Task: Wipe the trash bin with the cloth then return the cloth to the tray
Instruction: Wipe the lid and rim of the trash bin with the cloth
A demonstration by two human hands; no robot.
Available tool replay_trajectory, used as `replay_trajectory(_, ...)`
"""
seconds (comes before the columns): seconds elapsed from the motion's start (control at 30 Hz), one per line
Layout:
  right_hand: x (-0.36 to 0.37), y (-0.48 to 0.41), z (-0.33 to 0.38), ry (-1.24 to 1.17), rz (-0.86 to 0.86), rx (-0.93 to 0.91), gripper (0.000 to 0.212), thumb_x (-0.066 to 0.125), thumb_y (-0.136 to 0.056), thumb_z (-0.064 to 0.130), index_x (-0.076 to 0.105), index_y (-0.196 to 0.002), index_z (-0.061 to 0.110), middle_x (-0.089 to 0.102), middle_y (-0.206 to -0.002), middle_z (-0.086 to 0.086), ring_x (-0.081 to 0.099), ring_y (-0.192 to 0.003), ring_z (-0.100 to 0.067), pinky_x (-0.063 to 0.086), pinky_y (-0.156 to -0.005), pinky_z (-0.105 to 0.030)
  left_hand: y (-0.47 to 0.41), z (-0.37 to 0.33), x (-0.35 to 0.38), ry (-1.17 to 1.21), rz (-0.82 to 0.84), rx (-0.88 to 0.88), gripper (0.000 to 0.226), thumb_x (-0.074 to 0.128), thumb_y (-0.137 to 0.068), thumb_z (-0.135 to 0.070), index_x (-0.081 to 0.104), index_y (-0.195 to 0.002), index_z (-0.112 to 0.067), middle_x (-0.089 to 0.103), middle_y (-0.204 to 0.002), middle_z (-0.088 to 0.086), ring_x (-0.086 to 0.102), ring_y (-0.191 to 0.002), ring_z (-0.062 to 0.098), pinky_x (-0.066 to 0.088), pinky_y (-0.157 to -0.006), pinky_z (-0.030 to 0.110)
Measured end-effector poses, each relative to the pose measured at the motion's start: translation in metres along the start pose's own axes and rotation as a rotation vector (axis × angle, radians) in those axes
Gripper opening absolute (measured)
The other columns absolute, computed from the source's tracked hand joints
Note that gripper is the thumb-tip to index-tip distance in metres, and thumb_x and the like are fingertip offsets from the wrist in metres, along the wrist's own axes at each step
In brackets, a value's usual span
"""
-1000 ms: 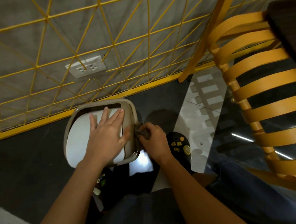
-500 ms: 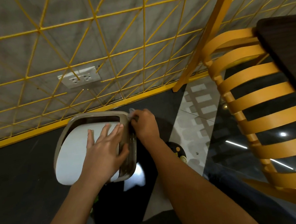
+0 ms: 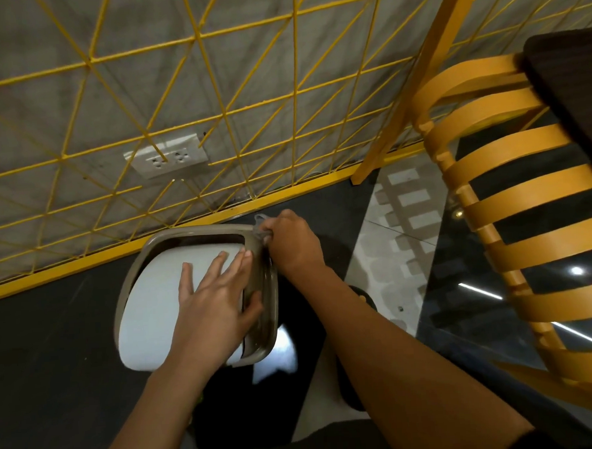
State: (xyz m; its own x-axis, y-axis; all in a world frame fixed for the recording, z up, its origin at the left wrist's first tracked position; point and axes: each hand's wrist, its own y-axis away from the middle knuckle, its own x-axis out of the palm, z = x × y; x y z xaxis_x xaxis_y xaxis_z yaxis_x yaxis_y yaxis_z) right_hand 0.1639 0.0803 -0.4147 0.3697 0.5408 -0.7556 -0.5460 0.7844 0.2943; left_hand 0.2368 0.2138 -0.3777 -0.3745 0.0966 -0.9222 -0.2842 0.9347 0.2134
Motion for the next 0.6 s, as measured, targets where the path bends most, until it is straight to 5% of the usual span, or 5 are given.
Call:
replay_trajectory(0.33, -0.006, 0.012, 0.002, 0.181, 0.032, 0.003, 0.033, 0.045, -0.092, 0.012, 0.051, -0.125, 0.017, 0.045, -0.122, -0.013, 0.045, -0.112, -0.030, 0.044, -0.089, -0.044, 0.002, 0.000, -0.010, 0.021, 0.042, 0.107, 0.059, 0.035, -0.085, -0.039, 0.035, -0.141, -0.020, 0.042, -0.143, -0.002, 0.021, -0.141, 0.020, -0.006, -0.112, 0.050)
replay_trajectory(0.6, -0.002, 0.062, -0.011, 0.059, -0.015, 0.180, 0.024, 0.044, -0.092, 0.013, 0.057, -0.112, 0.013, 0.047, -0.120, -0.010, 0.048, -0.109, -0.027, 0.047, -0.091, -0.040, 0.010, 0.009, -0.018, -0.171, 0.191, 0.246, 0.064, 0.036, -0.088, -0.020, 0.014, -0.147, -0.029, 0.026, -0.149, -0.019, -0.007, -0.144, 0.016, -0.024, -0.107, 0.047)
